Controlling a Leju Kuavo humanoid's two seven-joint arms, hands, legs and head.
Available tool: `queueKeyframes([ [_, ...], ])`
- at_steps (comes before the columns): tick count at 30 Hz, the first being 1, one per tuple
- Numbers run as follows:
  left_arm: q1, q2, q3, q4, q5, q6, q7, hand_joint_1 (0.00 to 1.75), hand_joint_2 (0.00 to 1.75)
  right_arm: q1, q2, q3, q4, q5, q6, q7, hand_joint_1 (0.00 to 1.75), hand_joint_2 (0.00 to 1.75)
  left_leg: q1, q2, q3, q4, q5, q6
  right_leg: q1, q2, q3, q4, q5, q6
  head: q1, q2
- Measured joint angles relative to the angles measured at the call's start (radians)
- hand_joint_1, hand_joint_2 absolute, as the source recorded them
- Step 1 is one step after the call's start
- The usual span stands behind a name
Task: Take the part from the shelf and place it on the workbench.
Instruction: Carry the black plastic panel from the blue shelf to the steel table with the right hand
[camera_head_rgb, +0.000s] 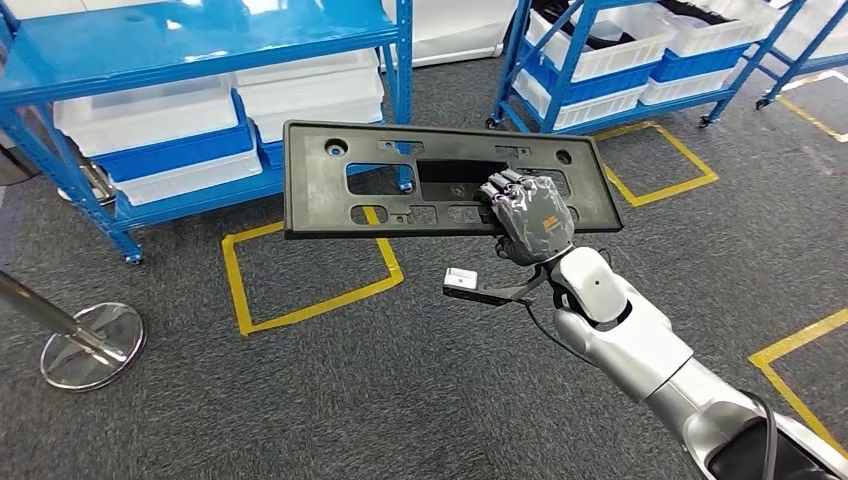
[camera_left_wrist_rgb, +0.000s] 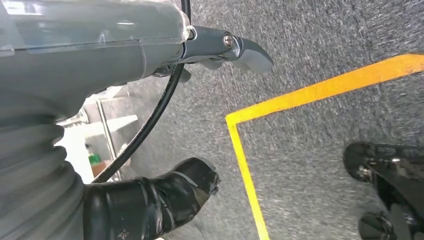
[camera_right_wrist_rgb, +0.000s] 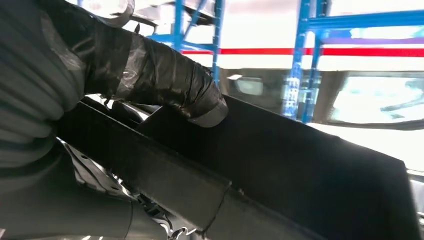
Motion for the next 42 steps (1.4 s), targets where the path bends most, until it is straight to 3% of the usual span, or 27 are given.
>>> queueKeyframes([
  [1, 0.001, 0.0, 0.004, 0.0, -0.005, -0.001, 0.002, 0.0, 1.75, 0.008, -0.001, -0.001, -0.004, 0.0, 0.002, 0.004, 1.75, 1.75, -0.001, 0.012, -0.001, 0.0, 0.0, 0.0, -0.002, -0.009, -0.024, 0.054, -0.019, 0.004, 0.0, 0.0],
  [2, 0.001, 0.0, 0.008, 0.0, -0.012, -0.002, 0.004, 0.0, 1.75, 0.02, -0.003, -0.002, -0.009, 0.0, 0.003, 0.008, 1.75, 1.75, -0.001, 0.023, -0.001, 0.001, -0.001, 0.0, -0.005, -0.014, -0.033, 0.076, -0.019, 0.007, 0.0, 0.0],
  [3, 0.002, 0.0, 0.011, 0.0, -0.02, -0.004, 0.006, 0.0, 1.75, 0.033, -0.007, -0.004, -0.016, 0.0, 0.003, 0.011, 1.75, 1.75, -0.001, 0.033, -0.001, 0.002, -0.001, -0.001, -0.007, -0.017, -0.025, 0.064, -0.003, 0.009, 0.0, 0.0],
  [5, 0.002, 0.0, 0.016, 0.0, -0.044, -0.007, 0.007, 0.0, 1.75, 0.058, -0.021, -0.017, -0.037, 0.004, 0.002, 0.014, 1.75, 1.75, -0.002, 0.051, -0.001, 0.006, -0.005, -0.006, -0.008, -0.042, 0.044, -0.065, 0.057, 0.008, 0.0, 0.0],
  [7, 0.004, 0.0, 0.02, -0.001, -0.068, -0.009, 0.007, 0.0, 1.75, 0.077, -0.034, -0.038, -0.062, 0.01, 0.001, 0.015, 1.75, 1.75, -0.006, 0.066, 0.0, 0.011, -0.011, -0.015, -0.001, -0.072, 0.102, -0.175, 0.092, 0.0, 0.0, 0.0],
  [8, 0.004, 0.001, 0.023, -0.002, -0.08, -0.009, 0.007, 0.0, 1.75, 0.086, -0.039, -0.049, -0.073, 0.015, 0.001, 0.017, 1.75, 1.75, -0.008, 0.073, 0.0, 0.012, -0.013, -0.021, 0.003, -0.077, 0.11, -0.194, 0.094, -0.005, 0.0, 0.0],
  [11, 0.005, 0.003, 0.033, -0.008, -0.113, -0.012, 0.004, 0.0, 1.75, 0.115, -0.049, -0.074, -0.108, 0.029, 0.004, 0.021, 1.75, 1.75, -0.009, 0.087, 0.006, 0.014, -0.021, -0.04, 0.004, -0.049, 0.107, -0.199, 0.099, -0.021, 0.0, 0.0],
  [13, 0.008, 0.01, 0.042, -0.014, -0.13, -0.02, -0.003, 0.0, 1.75, 0.124, -0.047, -0.079, -0.129, 0.047, 0.012, 0.023, 1.75, 1.75, -0.006, 0.052, -0.013, 0.065, -0.061, -0.049, -0.002, -0.032, 0.107, -0.205, 0.106, -0.036, -0.001, 0.0],
  [15, 0.012, 0.02, 0.054, -0.018, -0.14, -0.032, -0.011, 0.0, 1.75, 0.125, -0.034, -0.074, -0.14, 0.067, 0.019, 0.025, 1.75, 1.75, -0.003, 0.008, -0.069, 0.188, -0.131, -0.052, -0.003, -0.012, 0.103, -0.206, 0.11, -0.045, -0.001, 0.0],
  [16, 0.014, 0.027, 0.061, -0.02, -0.144, -0.038, -0.013, 0.0, 1.75, 0.125, -0.024, -0.068, -0.141, 0.074, 0.021, 0.025, 1.75, 1.75, -0.003, -0.001, -0.099, 0.251, -0.155, -0.053, -0.002, -0.001, 0.101, -0.205, 0.111, -0.047, -0.001, 0.0],
  [17, 0.012, 0.034, 0.071, -0.019, -0.146, -0.033, -0.011, 0.0, 1.75, 0.123, -0.013, -0.06, -0.14, 0.075, 0.021, 0.022, 1.75, 1.75, -0.003, -0.005, -0.117, 0.288, -0.162, -0.053, 0.0, 0.011, 0.1, -0.203, 0.111, -0.047, -0.001, 0.0],
  [18, 0.006, 0.044, 0.081, -0.006, -0.146, -0.014, -0.002, 0.0, 1.75, 0.117, -0.004, -0.048, -0.138, 0.073, 0.021, 0.016, 1.75, 1.75, -0.004, -0.007, -0.119, 0.289, -0.148, -0.052, 0.002, 0.022, 0.098, -0.2, 0.112, -0.048, -0.001, 0.0],
  [20, -0.022, 0.068, 0.101, 0.051, -0.14, 0.067, 0.025, 0.0, 1.75, 0.092, 0.01, -0.02, -0.133, 0.056, 0.026, 0.002, 1.75, 1.75, -0.005, -0.023, -0.076, 0.188, -0.077, -0.043, 0.004, 0.045, 0.095, -0.194, 0.112, -0.047, -0.001, 0.0],
  [21, -0.038, 0.082, 0.11, 0.087, -0.136, 0.109, 0.034, 0.0, 1.75, 0.077, 0.014, -0.009, -0.132, 0.046, 0.028, 0.0, 1.75, 1.75, -0.005, -0.046, -0.047, 0.12, -0.047, -0.034, 0.005, 0.053, 0.093, -0.191, 0.111, -0.046, -0.001, 0.0],
  [23, -0.071, 0.104, 0.123, 0.145, -0.126, 0.156, 0.029, 0.0, 1.75, 0.058, 0.019, 0.005, -0.135, 0.027, 0.03, 0.006, 1.75, 1.75, -0.007, -0.082, -0.009, 0.033, -0.017, -0.025, 0.003, 0.064, 0.086, -0.186, 0.112, -0.038, 0.0, 0.0],
  [24, -0.083, 0.111, 0.129, 0.166, -0.121, 0.163, 0.022, 0.0, 1.75, 0.055, 0.02, 0.007, -0.138, 0.018, 0.031, 0.009, 1.75, 1.75, -0.008, -0.088, -0.004, 0.021, -0.018, -0.023, 0.001, 0.071, 0.083, -0.186, 0.114, -0.032, 0.0, 0.0],
  [26, -0.099, 0.12, 0.139, 0.203, -0.114, 0.166, 0.009, 0.0, 1.75, 0.055, 0.018, 0.01, -0.145, 0.004, 0.031, 0.012, 1.75, 1.75, -0.008, -0.064, 0.0, 0.011, -0.011, -0.019, -0.004, 0.084, 0.079, -0.186, 0.119, -0.019, -0.001, 0.0],
  [28, -0.103, 0.124, 0.147, 0.227, -0.108, 0.167, 0.009, 0.0, 1.75, 0.056, 0.016, 0.01, -0.152, 0.0, 0.03, 0.012, 1.75, 1.75, -0.003, -0.036, 0.006, -0.002, -0.003, -0.01, -0.001, 0.056, 0.06, -0.149, 0.093, -0.011, 0.001, 0.0],
  [30, -0.103, 0.126, 0.157, 0.244, -0.099, 0.171, 0.025, 0.0, 1.75, 0.057, 0.017, 0.012, -0.155, 0.005, 0.03, 0.012, 1.75, 1.75, -0.001, -0.009, 0.007, -0.007, -0.001, -0.004, 0.0, 0.007, 0.007, -0.04, 0.031, -0.004, 0.003, 0.0],
  [31, -0.104, 0.128, 0.163, 0.25, -0.093, 0.175, 0.038, 0.0, 1.75, 0.059, 0.021, 0.015, -0.156, 0.012, 0.029, 0.012, 1.75, 1.75, -0.001, 0.003, 0.006, -0.007, -0.002, -0.003, -0.002, -0.006, -0.024, 0.025, 0.003, 0.0, 0.002, 0.0],
  [32, -0.104, 0.131, 0.169, 0.256, -0.085, 0.178, 0.054, 0.0, 1.75, 0.061, 0.027, 0.021, -0.155, 0.023, 0.029, 0.015, 1.75, 1.75, -0.001, 0.016, 0.006, -0.007, -0.003, -0.004, -0.006, -0.012, -0.044, 0.069, -0.009, 0.004, 0.002, 0.0],
  [33, -0.106, 0.134, 0.176, 0.26, -0.079, 0.18, 0.07, 0.0, 1.75, 0.063, 0.036, 0.03, -0.155, 0.036, 0.029, 0.02, 1.75, 1.75, -0.001, 0.028, 0.006, -0.006, -0.004, -0.005, -0.009, -0.016, -0.049, 0.081, -0.004, 0.007, 0.002, 0.0],
  [34, -0.107, 0.137, 0.182, 0.265, -0.072, 0.182, 0.084, 0.0, 1.75, 0.064, 0.047, 0.038, -0.155, 0.051, 0.029, 0.026, 1.75, 1.75, -0.001, 0.039, 0.006, -0.005, -0.006, -0.008, -0.012, -0.021, -0.035, 0.055, 0.018, 0.009, 0.002, 0.0],
  [36, -0.111, 0.142, 0.192, 0.271, -0.066, 0.182, 0.101, 0.0, 1.75, 0.062, 0.076, 0.057, -0.155, 0.074, 0.028, 0.043, 1.75, 1.75, -0.001, 0.059, 0.008, 0.001, -0.014, -0.018, -0.013, -0.05, 0.039, -0.08, 0.078, 0.009, 0.003, 0.0],
  [38, -0.114, 0.146, 0.199, 0.276, -0.064, 0.182, 0.109, 0.0, 1.75, 0.059, 0.102, 0.075, -0.155, 0.086, 0.028, 0.055, 1.75, 1.75, -0.004, 0.072, 0.009, 0.008, -0.022, -0.03, -0.006, -0.074, 0.088, -0.174, 0.105, 0.001, 0.002, 0.0],
  [41, -0.12, 0.15, 0.208, 0.281, -0.065, 0.183, 0.117, 0.0, 1.75, 0.054, 0.123, 0.096, -0.152, 0.092, 0.028, 0.063, 1.75, 1.75, -0.005, 0.088, 0.014, 0.009, -0.028, -0.049, 0.001, -0.057, 0.088, -0.183, 0.102, -0.019, 0.002, 0.0],
  [42, -0.121, 0.151, 0.209, 0.282, -0.065, 0.184, 0.118, 0.0, 1.75, 0.052, 0.128, 0.101, -0.152, 0.093, 0.028, 0.064, 1.75, 1.75, -0.003, 0.081, 0.013, 0.015, -0.036, -0.055, 0.0, -0.048, 0.089, -0.185, 0.104, -0.026, 0.002, 0.0],
])
